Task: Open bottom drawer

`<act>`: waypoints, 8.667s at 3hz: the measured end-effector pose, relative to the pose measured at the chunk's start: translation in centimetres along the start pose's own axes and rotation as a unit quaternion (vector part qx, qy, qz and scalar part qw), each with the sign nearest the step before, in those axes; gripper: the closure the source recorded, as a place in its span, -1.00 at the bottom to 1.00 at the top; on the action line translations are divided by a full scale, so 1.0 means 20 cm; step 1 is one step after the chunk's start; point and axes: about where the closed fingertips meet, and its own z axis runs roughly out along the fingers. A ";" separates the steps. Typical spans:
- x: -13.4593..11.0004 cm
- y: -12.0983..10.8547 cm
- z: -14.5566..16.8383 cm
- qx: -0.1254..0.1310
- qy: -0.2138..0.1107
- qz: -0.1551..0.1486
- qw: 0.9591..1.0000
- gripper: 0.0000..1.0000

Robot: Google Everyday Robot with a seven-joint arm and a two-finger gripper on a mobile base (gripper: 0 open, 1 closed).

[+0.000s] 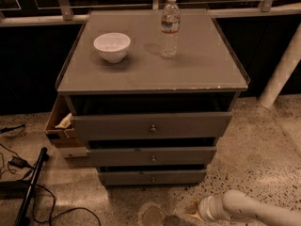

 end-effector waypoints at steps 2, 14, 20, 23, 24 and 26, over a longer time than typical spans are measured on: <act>0.04 0.00 0.05 0.011 0.003 -0.016 1.000 -0.31; -0.31 -0.66 0.59 0.119 0.020 -0.172 0.978 -1.00; -0.19 -0.87 0.81 0.084 0.072 -0.120 0.987 -1.00; -0.07 -0.81 0.81 0.053 0.106 -0.093 0.989 -1.00; -0.07 -0.80 0.78 0.049 0.105 -0.090 0.989 -1.00; 0.00 -0.58 0.68 -0.032 0.098 -0.062 0.993 -1.00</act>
Offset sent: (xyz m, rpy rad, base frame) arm 0.0025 -0.0077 -0.0274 -0.0472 -0.0803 0.0259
